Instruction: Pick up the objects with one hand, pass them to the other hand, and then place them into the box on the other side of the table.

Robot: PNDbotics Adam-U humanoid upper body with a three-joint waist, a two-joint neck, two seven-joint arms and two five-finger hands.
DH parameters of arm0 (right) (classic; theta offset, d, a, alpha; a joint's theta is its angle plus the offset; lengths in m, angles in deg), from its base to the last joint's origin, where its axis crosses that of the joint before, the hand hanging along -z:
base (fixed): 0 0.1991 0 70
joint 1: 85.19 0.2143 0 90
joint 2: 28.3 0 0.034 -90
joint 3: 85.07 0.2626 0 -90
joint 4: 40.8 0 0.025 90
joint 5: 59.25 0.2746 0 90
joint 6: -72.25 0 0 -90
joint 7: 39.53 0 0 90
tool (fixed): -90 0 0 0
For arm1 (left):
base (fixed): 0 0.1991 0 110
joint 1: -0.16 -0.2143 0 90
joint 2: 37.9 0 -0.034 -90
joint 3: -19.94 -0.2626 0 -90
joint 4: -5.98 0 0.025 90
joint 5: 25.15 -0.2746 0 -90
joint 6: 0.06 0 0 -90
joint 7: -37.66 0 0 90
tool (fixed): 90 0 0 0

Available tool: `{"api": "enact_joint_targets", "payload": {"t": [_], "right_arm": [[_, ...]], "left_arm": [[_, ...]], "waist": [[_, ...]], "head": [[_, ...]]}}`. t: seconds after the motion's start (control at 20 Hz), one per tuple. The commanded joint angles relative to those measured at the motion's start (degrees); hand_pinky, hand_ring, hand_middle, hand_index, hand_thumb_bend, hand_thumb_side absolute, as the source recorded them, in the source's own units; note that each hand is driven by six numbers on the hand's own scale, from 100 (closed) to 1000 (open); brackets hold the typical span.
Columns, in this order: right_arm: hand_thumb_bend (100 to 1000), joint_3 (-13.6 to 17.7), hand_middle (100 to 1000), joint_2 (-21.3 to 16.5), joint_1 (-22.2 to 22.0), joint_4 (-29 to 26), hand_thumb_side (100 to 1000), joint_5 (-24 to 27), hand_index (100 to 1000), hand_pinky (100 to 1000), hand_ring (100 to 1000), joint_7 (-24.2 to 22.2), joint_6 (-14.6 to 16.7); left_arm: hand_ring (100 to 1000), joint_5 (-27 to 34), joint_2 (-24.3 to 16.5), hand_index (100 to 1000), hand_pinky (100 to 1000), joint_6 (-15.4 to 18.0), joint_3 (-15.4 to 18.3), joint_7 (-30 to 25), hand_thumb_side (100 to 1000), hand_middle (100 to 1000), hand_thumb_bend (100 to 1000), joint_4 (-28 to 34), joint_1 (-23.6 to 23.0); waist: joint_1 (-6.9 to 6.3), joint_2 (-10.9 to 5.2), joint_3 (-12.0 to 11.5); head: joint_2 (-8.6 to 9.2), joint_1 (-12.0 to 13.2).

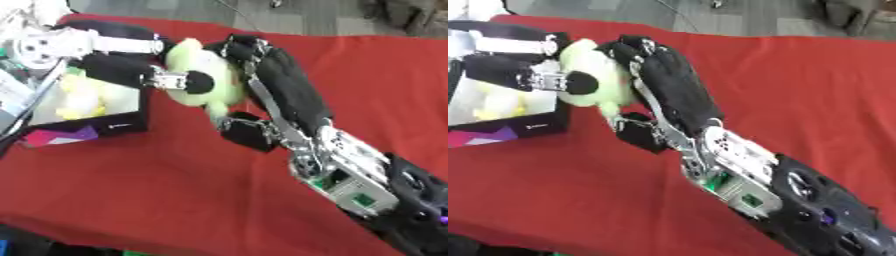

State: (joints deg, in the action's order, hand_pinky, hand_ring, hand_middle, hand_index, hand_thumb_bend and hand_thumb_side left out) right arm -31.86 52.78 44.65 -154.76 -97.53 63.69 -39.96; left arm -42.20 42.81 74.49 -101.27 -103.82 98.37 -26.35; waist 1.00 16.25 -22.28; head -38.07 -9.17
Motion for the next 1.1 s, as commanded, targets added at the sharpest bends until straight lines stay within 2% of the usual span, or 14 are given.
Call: {"api": "enact_joint_targets", "payload": {"t": [0.05, 0.5, 0.65, 0.7, 0.8, 0.85, 0.9, 1.0, 1.05, 1.1], "right_arm": [[100, 0.2, 461, -0.1, 1.0, -0.6, 100, 0.5, 523, 662, 464, 0.3, 0.5], [100, 0.2, 461, 0.0, 0.9, -0.6, 100, 0.7, 523, 662, 463, 0.7, 0.5], [100, 0.2, 461, -0.1, 0.9, -0.6, 100, 0.5, 524, 662, 465, 0.7, 0.5], [100, 0.2, 463, -0.1, 0.9, -0.6, 100, 0.4, 525, 661, 468, 0.7, 0.5], [100, 0.3, 469, -0.1, 0.9, -0.6, 100, 0.2, 532, 662, 477, 0.8, 0.6], [100, 0.3, 475, -0.1, 0.9, -0.6, 100, 0.0, 540, 666, 487, 0.9, 0.6], [100, 0.3, 487, -0.2, 0.9, -0.6, 100, -0.2, 555, 673, 501, 1.1, 0.6], [100, 0.4, 505, -0.3, 0.9, -0.6, 100, -0.9, 578, 687, 521, 1.1, 0.4], [100, 0.4, 511, -0.4, 0.8, -0.6, 100, -1.3, 585, 690, 529, 1.0, 0.3], [100, 0.3, 520, -0.4, 0.8, -0.6, 100, -1.7, 595, 693, 537, 0.9, 0.2]], "left_arm": [[944, -1.3, -0.4, 879, 1000, -0.3, 0.6, -0.5, 1000, 784, 374, 0.5, 1.0], [900, -2.4, 0.2, 793, 1000, -1.9, 0.1, -0.4, 1000, 718, 218, 0.2, 1.1], [877, -2.0, 0.4, 739, 1000, -2.4, 0.0, -0.5, 1000, 682, 100, -0.3, 1.0], [868, -1.6, 0.4, 719, 1000, -2.8, 0.1, -0.5, 953, 672, 100, -0.6, 1.0], [851, -0.5, 0.5, 691, 1000, -3.9, 0.3, -0.5, 778, 655, 100, -1.1, 0.9], [839, 0.3, 0.6, 672, 1000, -4.6, 0.5, -0.4, 669, 640, 100, -1.3, 0.9], [817, 1.2, 0.6, 644, 1000, -5.4, 0.7, -0.2, 514, 614, 100, -1.5, 0.9], [781, 2.5, 0.4, 596, 1000, -6.9, 0.8, 0.5, 310, 576, 100, -1.7, 0.9], [758, 2.9, 0.4, 573, 989, -7.5, 0.8, 0.9, 247, 556, 100, -1.6, 1.0], [725, 3.2, 0.4, 547, 971, -8.2, 0.8, 1.3, 248, 532, 100, -1.6, 1.0]], "waist": [[-0.31, -1.25, -0.1], [-0.35, -1.27, -0.1], [-0.39, -1.27, 0.0], [-0.40, -1.27, 0.0], [-0.41, -1.27, 0.0], [-0.41, -1.29, 0.0], [-0.40, -1.30, 0.0], [-0.39, -1.34, 0.0], [-0.38, -1.35, 0.0], [-0.35, -1.38, 0.0]], "head": [[0.41, 0.2], [-0.21, 0.3], [-0.35, 0.4], [-0.38, 0.4], [-0.48, 0.3], [-0.50, 0.3], [-0.50, 0.3], [-0.46, 0.3], [-0.46, 0.4], [-0.46, 0.4]]}}
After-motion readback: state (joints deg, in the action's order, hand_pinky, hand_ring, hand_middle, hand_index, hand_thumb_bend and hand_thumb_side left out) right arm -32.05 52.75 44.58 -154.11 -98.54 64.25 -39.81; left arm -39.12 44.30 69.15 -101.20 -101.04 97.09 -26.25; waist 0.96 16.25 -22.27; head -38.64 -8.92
